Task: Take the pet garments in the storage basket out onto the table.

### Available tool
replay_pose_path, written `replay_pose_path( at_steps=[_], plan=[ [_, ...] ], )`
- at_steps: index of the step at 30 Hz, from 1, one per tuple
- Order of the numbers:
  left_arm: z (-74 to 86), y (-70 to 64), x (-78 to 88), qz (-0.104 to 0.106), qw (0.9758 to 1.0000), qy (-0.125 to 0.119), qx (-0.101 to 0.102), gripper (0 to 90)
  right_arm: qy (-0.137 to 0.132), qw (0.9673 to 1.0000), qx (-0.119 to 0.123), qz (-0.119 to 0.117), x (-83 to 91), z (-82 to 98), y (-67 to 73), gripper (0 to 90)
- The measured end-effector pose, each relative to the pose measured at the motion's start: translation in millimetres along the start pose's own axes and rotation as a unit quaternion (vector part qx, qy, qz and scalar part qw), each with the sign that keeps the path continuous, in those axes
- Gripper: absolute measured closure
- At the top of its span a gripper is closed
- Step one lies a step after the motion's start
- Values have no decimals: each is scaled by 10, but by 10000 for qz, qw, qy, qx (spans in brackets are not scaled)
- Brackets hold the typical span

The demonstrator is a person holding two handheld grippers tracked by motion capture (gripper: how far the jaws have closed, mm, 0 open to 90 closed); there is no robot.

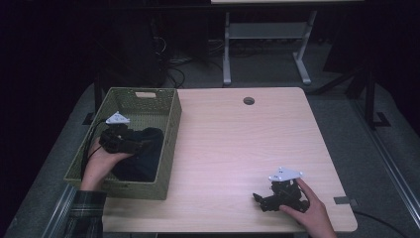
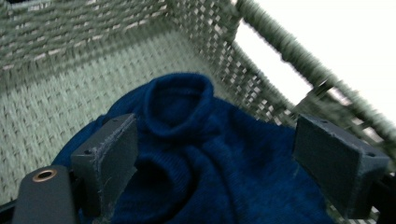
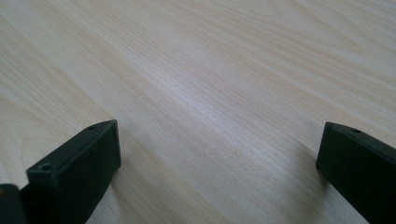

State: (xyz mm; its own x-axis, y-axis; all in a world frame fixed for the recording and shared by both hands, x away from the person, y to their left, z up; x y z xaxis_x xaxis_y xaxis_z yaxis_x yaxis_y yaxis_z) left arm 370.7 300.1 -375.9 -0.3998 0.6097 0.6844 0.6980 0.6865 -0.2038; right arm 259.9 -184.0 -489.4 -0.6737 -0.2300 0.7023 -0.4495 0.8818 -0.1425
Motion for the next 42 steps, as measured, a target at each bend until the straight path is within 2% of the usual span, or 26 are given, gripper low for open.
replay_pose_path(
  at_steps=[6, 10, 16, 19, 24, 27, 30, 32, 34, 37, 40, 42],
  plan=[
    [76, 78, -78, 36, 9997, 246, 75, 141, 1, 10000, 2, -4, 0, 0, 0, 0],
    [135, 120, -141, 159, 9984, 536, 112, 141, -1, 10000, 3, -4, 0, 0, 0, 0],
    [192, 146, -209, 314, 9963, 780, 190, 140, -1, 10000, 4, -4, 0, 0, 0, 0],
    [221, 160, -249, 416, 9944, 931, 262, 140, -2, 10000, 4, -4, 0, 0, 0, 0],
    [259, 180, -331, 412, 9918, 1150, 377, 144, -3, 10000, 4, -1, 0, 0, 0, 0],
    [272, 176, -376, 357, 9903, 1298, 328, 144, -2, 10000, 5, -3, 0, 0, 0, 0],
    [291, 162, -452, 241, 9870, 1576, 205, 144, -3, 10000, 6, -3, -1, 0, 0, 0],
    [299, 151, -483, 243, 9843, 1742, 131, 156, -4, 10000, 5, -1, 0, 0, 0, 0],
    [304, 148, -501, 283, 9816, 1882, 136, 237, -4, 10000, 6, -1, 0, 0, 0, 0],
    [299, 142, -484, 296, 9805, 1935, 179, 393, -2, 10000, 4, -1, 0, 0, 0, 0],
    [285, 120, -458, 254, 9802, 1953, 201, 546, -3, 10000, 5, -3, -1, 0, 0, 0],
    [268, 120, -438, 256, 9807, 1927, 196, 598, -2, 10000, 5, -3, -1, 0, 0, 0]
  ],
)
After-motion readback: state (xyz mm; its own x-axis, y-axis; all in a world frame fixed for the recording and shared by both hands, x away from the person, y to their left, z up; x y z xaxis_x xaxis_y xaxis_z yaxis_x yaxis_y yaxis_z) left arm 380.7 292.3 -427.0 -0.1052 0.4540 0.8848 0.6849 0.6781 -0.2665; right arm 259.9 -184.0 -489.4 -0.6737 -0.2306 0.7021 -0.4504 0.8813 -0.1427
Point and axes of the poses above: each handheld gripper's, and its own axes: x roughly backward along the jaws, z roughly out of its underside, y roughly to its left, the point moved 1 cm from there along -x, roughly forward along the jaws, and after that the axes turned 15 degrees about z, right-handed, at the moved point
